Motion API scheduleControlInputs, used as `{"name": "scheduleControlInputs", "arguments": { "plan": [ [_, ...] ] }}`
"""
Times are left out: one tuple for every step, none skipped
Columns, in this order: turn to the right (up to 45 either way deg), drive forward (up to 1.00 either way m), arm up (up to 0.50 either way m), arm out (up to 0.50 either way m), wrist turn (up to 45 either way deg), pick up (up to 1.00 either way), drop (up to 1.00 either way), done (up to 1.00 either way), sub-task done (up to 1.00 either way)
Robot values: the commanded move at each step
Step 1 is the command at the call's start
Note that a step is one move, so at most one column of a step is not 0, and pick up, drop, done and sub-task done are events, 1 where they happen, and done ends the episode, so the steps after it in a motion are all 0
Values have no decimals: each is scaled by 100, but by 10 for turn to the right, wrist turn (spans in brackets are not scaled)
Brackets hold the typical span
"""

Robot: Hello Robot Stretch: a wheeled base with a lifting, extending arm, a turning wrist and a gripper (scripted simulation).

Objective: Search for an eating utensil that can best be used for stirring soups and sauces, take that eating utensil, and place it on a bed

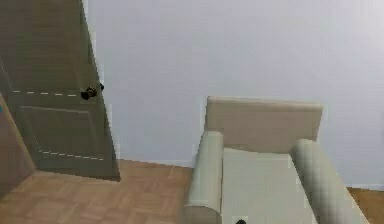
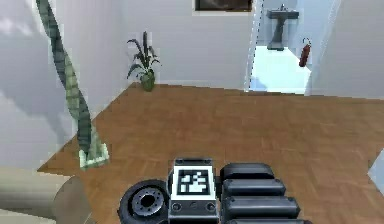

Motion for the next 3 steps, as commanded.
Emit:
{"name": "scheduleControlInputs", "arguments": {
  "plan": [
    [-330,0,0,0,0,0,0,0,0],
    [0,85,0,0,0,0,0,0,0],
    [-390,0,0,0,0,0,0,0,0]
  ]
}}
